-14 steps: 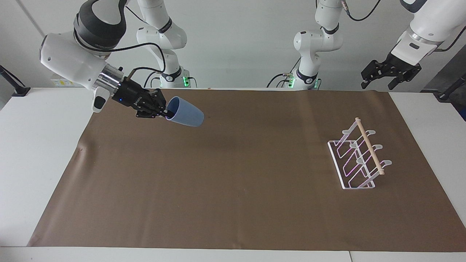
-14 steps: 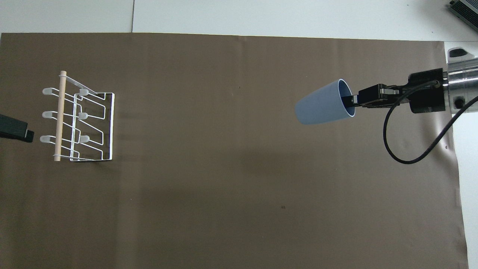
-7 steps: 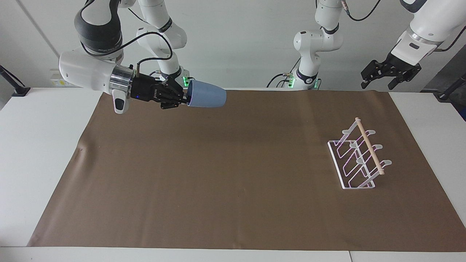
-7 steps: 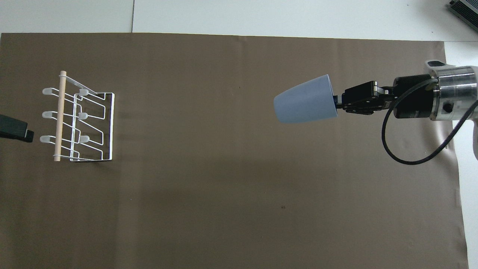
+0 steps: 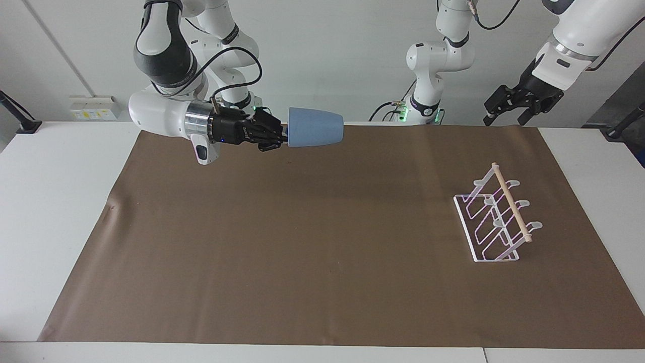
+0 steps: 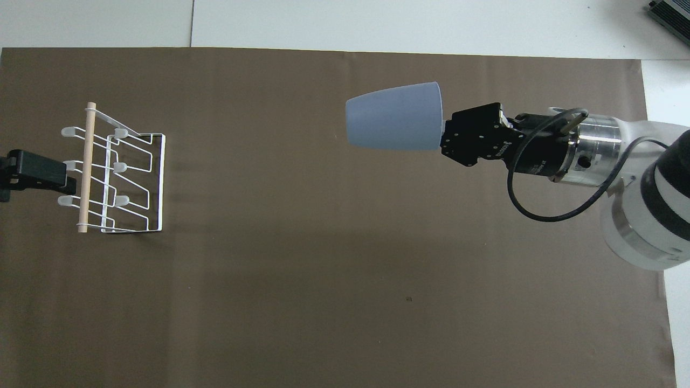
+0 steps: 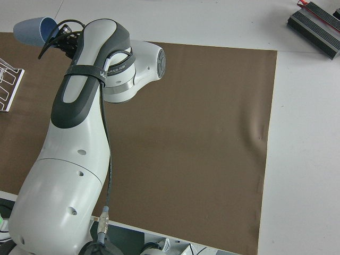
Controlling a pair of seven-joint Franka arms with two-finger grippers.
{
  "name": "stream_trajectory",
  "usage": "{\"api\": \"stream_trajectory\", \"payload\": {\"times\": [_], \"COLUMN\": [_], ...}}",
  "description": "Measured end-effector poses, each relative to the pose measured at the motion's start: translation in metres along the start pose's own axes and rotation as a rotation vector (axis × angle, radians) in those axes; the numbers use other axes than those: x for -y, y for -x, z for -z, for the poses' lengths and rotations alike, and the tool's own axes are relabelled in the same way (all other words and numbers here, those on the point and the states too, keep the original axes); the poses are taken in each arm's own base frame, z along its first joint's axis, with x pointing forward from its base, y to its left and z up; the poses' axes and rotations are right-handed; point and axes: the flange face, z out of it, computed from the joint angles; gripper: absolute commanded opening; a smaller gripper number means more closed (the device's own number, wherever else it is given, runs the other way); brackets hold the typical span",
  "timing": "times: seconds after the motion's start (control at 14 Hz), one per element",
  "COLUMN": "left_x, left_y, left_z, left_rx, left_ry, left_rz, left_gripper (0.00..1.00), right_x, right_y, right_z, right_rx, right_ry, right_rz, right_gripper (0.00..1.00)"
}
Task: Hang cup on cup holder
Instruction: 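Carry the cup toward center while the left gripper reaches toward it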
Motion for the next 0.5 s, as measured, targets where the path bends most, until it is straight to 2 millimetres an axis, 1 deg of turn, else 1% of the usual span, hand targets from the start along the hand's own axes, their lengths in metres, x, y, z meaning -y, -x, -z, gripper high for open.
{"api": "stream_trajectory", "payload": {"times": [0.21, 0.36, 0.5], "left_x": [-0.019, -0.033, -0.054], "left_y": [0.003, 0.005, 0.006], "left_z": [0.003, 0.007, 0.014], "left_rx": [0.043, 0.088, 0.128], "left_ry": [0.171, 0.276, 0.398], "left_rz": [0.183, 0.326, 0.451], "left_gripper": [1.00, 1.00, 1.00], "right_x": [-0.016, -0.020, -0.023], "right_y": [0.002, 0.007, 0.011], "right_z": [-0.006, -0.018, -0.032], "right_rx": [-0.005, -0.002, -0.021], "right_ry": [-0.047, -0.045, -0.025], "right_rz": [-0.057, -0.068, -0.069], "right_gripper": [0.00, 0.00, 0.00]}}
